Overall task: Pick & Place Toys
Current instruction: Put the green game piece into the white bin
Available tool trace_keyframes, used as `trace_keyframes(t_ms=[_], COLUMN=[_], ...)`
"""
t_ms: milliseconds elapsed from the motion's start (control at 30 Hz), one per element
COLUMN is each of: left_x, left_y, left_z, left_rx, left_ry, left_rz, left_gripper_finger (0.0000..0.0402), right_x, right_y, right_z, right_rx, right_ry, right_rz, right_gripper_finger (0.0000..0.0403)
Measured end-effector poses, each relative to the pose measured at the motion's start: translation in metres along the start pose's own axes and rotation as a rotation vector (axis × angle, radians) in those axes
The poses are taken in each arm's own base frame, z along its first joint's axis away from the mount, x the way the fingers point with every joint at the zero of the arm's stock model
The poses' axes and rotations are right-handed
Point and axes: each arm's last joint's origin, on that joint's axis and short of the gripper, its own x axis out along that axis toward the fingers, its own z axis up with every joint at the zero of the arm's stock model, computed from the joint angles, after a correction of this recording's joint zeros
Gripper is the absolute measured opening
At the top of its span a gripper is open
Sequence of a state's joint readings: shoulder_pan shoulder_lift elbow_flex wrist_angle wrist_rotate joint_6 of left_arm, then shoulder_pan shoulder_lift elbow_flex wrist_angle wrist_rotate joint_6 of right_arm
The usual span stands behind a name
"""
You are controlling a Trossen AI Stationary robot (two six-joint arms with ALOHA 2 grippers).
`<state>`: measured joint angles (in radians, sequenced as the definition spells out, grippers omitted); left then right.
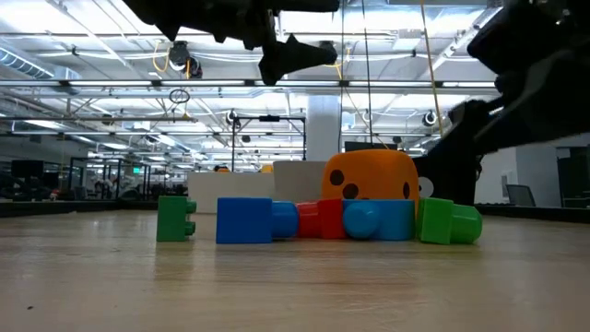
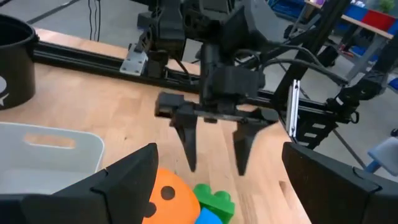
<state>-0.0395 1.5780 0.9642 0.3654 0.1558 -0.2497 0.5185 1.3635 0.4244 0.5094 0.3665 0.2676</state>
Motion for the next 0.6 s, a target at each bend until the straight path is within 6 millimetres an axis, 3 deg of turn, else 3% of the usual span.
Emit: trace_keyframes(t_ms=[300,600], left_x=[0.0,0.0], left_y=[0.0,0.0], left_z=[0.0,0.0], left_rx=[-0.007,-0.019], left_ry=[-0.004,0.0], left_rz=[-0.001,0.001], left_gripper_finger=[0.0349,0.0349], right_x=[0.036,0.063], right_y=[0.012,0.011], right_z=[-0.026,-0.031], right_rx=[0.01,-0.001], right_ry=[0.046,0.099], right_rz=[-0.046,-0.063], right_gripper_finger=[0.0316,0.0313])
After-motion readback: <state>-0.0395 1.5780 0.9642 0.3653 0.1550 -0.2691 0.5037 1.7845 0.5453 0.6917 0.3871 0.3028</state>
